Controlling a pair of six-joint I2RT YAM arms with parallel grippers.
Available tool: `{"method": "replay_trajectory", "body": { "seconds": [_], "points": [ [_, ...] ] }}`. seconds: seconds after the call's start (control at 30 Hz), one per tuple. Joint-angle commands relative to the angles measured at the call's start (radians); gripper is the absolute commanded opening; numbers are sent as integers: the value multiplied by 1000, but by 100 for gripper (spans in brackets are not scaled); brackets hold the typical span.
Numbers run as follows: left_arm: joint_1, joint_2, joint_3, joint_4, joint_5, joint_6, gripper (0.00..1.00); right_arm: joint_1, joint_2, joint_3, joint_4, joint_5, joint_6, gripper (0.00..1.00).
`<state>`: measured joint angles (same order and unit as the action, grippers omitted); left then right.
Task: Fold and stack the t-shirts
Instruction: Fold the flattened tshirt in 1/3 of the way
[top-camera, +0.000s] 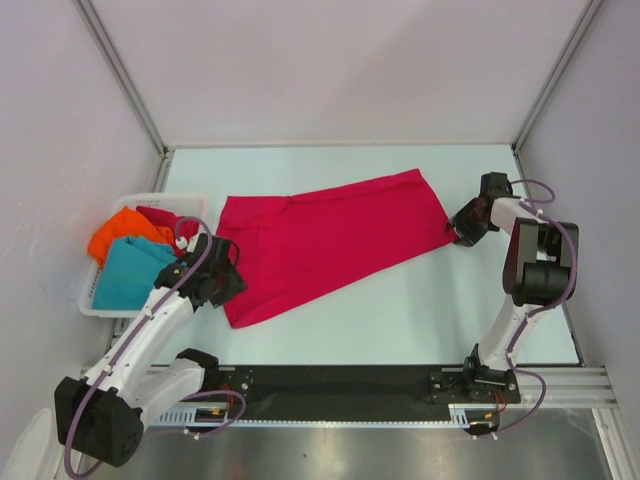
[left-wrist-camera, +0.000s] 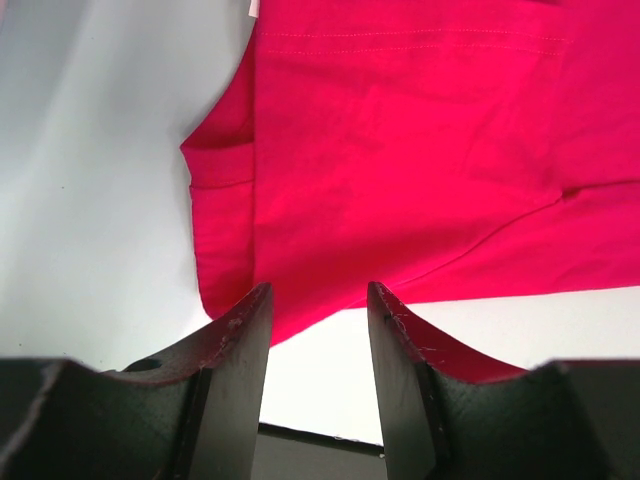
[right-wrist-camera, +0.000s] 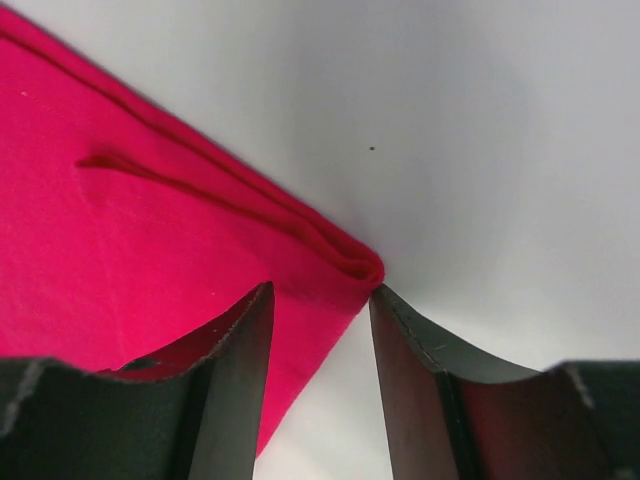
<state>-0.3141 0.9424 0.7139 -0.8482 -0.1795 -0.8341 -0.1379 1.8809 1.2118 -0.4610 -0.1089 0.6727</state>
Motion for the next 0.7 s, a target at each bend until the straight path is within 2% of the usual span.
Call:
{"method": "replay_trajectory", "body": {
  "seconds": [0.0,0.1,0.13,0.17,0.3,0.37,0.5,0.67],
  "points": [
    [-2,-4,18,8,-8,20,48,-2,20,-14,42,-45,11,46],
    [-3,-4,19,1,-9,21,48,-14,23,-38,70,-40,19,25],
    [-3,-5,21,1,-11,21,48,-17,18,-46,77,-37,24,5],
    [-3,-7,22,-2,-12,23,48,-22,9,-54,84,-28,25,0],
    [-3,-8,27,-5,-14,26,48,-22,-92,-141,123,81,51,0],
    [-3,-8,29,-6,-14,30,48,-16,-170,-170,102,192,71,0],
    [-2,-10,25,-6,-11,35,48,-2,-302,-210,48,320,103,0],
    [1,-17,18,0,0,36,48,29,-465,-306,-16,410,163,0]
  ]
}}
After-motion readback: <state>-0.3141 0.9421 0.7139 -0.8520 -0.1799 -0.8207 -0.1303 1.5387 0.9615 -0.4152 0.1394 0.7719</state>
